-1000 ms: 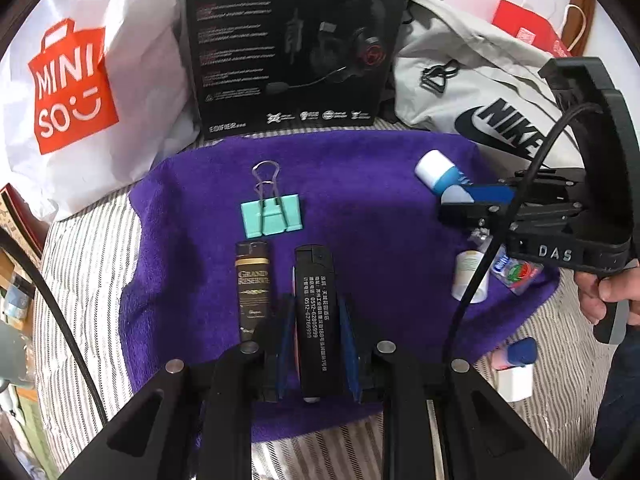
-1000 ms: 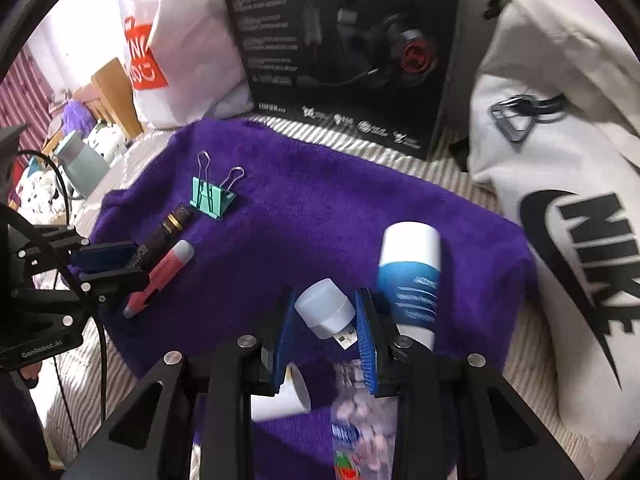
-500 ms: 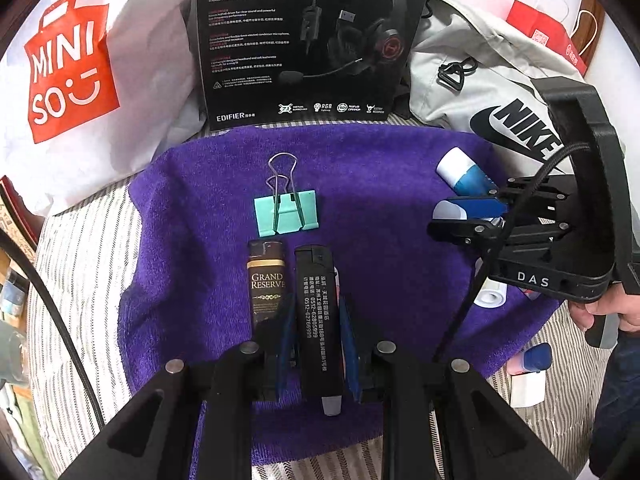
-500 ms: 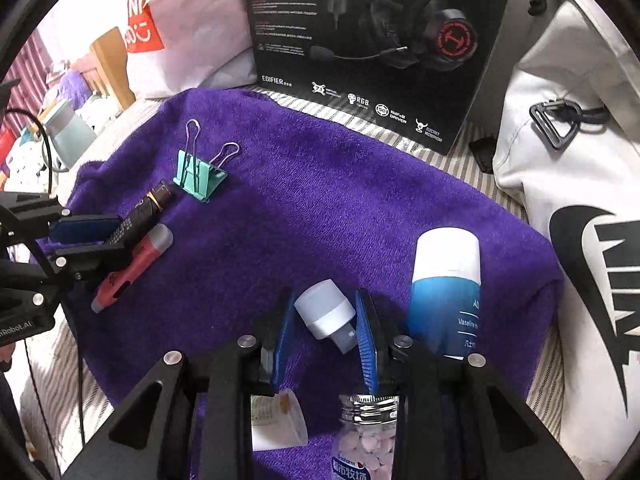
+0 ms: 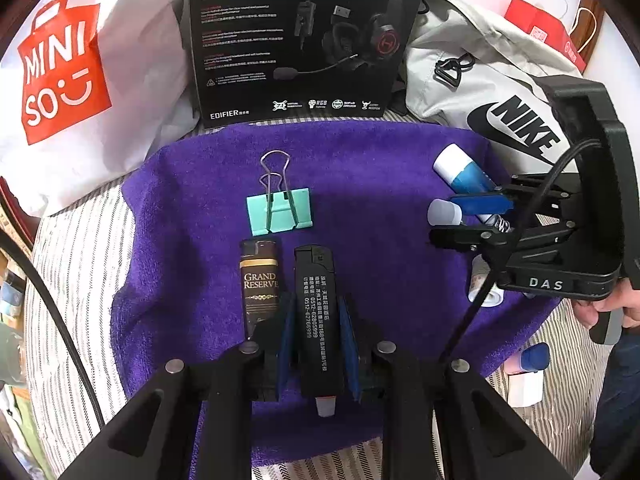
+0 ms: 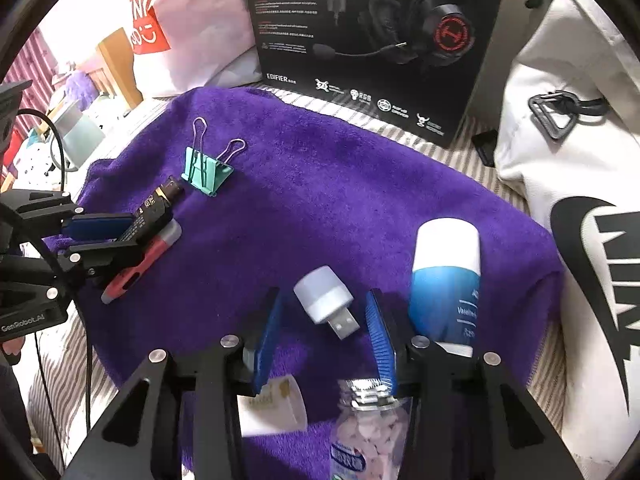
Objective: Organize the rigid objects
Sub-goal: 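Set the black box by the highlighter with the left tool while the right tool places the USB light, then grasp the white charger plug with the left tool while the right tool grasps the blue round lid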
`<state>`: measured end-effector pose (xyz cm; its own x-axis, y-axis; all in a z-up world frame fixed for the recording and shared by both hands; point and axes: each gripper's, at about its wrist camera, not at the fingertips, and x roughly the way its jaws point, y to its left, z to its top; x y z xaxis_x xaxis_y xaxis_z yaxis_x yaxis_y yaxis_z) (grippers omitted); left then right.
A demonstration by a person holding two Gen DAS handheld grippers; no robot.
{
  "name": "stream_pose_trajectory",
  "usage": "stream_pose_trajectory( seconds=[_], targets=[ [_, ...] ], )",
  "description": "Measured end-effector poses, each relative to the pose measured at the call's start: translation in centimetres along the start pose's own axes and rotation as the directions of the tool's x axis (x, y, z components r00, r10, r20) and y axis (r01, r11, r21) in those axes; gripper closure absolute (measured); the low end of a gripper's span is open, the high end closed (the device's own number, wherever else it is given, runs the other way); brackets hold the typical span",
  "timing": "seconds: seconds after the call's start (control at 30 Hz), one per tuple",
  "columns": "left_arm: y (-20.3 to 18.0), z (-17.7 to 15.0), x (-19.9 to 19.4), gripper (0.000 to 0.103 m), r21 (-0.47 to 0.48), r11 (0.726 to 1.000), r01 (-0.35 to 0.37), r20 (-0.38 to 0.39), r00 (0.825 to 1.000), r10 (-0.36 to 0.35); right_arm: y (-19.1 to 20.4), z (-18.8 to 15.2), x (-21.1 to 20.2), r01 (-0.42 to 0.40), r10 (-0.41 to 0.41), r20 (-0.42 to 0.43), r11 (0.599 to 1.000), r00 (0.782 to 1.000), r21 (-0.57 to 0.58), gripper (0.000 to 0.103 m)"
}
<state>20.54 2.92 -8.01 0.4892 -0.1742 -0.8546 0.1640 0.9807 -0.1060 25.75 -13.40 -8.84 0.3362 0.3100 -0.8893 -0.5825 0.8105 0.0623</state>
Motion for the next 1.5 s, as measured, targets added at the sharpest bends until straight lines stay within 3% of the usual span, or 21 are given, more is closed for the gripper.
stream_pose_trajectory(
  seconds=[0.37,0.77,0.87,0.93,1.13,1.5],
  targets=[
    [-2.4,1.1,1.4,0.082,0.052,0.998,0.021,-0.018,1.0,-0.02,-0.7,-2.7,-5.9,0.038,-0.04,0.058,0.999,0.998,0.027,0.057],
    [-3.9,1.1,2.9,0.081,0.09,0.996,-0.028,-0.039,0.999,0.032,-0.6,-8.2,-9.2,0.037,-0.044,0.084,0.996,0.996,0.087,0.055],
    [-3.8,0.7,2.4,0.07,0.07,0.998,-0.001,-0.038,0.999,0.004,-0.7,-10.0,-9.6,0.028,-0.037,0.078,0.993,0.996,0.116,0.055],
    [-3.9,0.4,2.2,0.055,0.053,0.998,0.019,-0.044,0.999,-0.016,-0.8,-11.2,-10.1,0.027,-0.038,0.075,0.99,0.996,0.141,0.055],
    [-4.9,-1.2,-0.3,0.054,0.057,0.997,-0.043,-0.021,0.999,0.044,-1.2,-14.5,-11.4,0.026,-0.043,0.08,0.978,0.996,0.207,0.055],
    [-11.2,-5.2,-5.9,0.049,0.135,0.991,-0.007,0.047,0.999,0.001,-1.6,-19.9,-13.1,0.021,-0.047,0.076,0.949,0.996,0.315,0.054]
  ],
)
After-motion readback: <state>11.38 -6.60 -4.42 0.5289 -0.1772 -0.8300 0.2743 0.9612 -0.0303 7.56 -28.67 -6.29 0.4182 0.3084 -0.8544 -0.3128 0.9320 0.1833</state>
